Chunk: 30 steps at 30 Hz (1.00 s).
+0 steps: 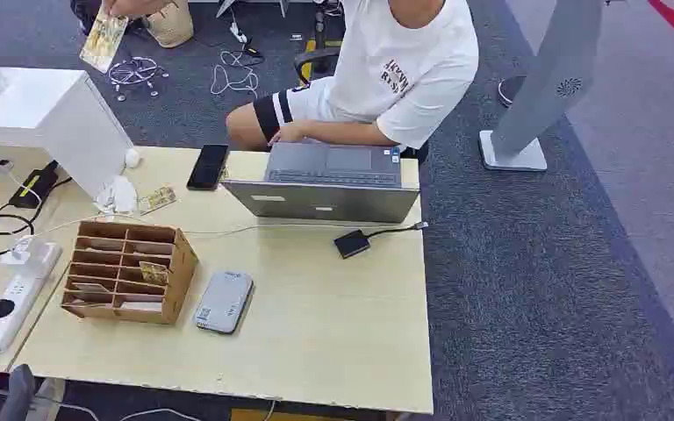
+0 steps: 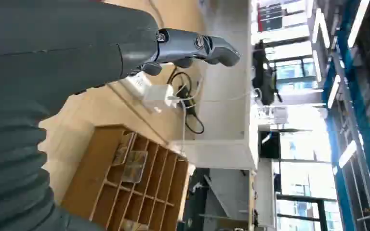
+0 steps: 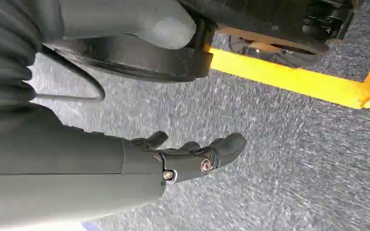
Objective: Pass the card to the sensor for recognition and then transmit it.
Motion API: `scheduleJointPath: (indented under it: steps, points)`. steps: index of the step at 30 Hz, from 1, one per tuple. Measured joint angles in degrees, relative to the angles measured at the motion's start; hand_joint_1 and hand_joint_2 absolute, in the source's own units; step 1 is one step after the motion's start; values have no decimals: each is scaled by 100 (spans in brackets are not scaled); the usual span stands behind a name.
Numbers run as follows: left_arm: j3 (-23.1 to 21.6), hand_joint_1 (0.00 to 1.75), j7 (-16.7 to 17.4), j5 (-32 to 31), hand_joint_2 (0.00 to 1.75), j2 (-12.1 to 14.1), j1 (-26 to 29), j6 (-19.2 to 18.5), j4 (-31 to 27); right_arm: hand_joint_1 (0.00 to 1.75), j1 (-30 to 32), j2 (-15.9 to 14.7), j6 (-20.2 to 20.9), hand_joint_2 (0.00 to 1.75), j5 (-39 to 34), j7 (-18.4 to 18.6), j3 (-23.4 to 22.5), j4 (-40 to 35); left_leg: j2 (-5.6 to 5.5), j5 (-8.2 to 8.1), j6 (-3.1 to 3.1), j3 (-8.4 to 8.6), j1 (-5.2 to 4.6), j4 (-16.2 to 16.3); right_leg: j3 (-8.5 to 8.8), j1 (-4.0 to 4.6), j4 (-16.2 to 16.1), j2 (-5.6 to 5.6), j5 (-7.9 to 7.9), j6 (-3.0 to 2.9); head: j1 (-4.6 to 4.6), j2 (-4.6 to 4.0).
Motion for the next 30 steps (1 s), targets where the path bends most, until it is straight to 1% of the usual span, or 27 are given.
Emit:
scheduleJointPath:
  steps: [3,8,12,20,29,30]
  points:
    - [13,0,57,-555,175,183,-121,151,-54,0,-47,0,2,175,56,80,162,9,0,0,0,2,1,0,-1,1,0,0,0,0,0,-2]
    - [4,0,341,-1373,175,553,-483,341,-46,0,-98,0,22,175,142,197,380,13,5,2,-3,5,4,0,0,3,0,4,2,-3,0,0]
    - [-90,0,588,-1998,175,893,-826,468,40,0,-136,0,35,175,229,288,535,17,8,3,-4,6,5,0,2,4,1,9,3,-5,0,0]
    - [-387,0,1124,-3185,175,1598,-1507,697,438,0,-203,0,57,175,343,439,852,35,14,4,-6,10,5,0,2,4,1,16,4,-7,0,0]
    - [-759,0,1775,-4581,175,2461,-2190,1001,964,0,-284,-2,114,175,507,597,1217,59,18,9,-13,12,8,0,1,5,2,24,5,-7,0,0]
    - [-794,0,1829,-4706,175,2518,-2260,1025,1018,0,-294,-2,127,175,539,610,1262,61,19,9,-13,12,8,0,1,5,2,24,5,-7,0,0]
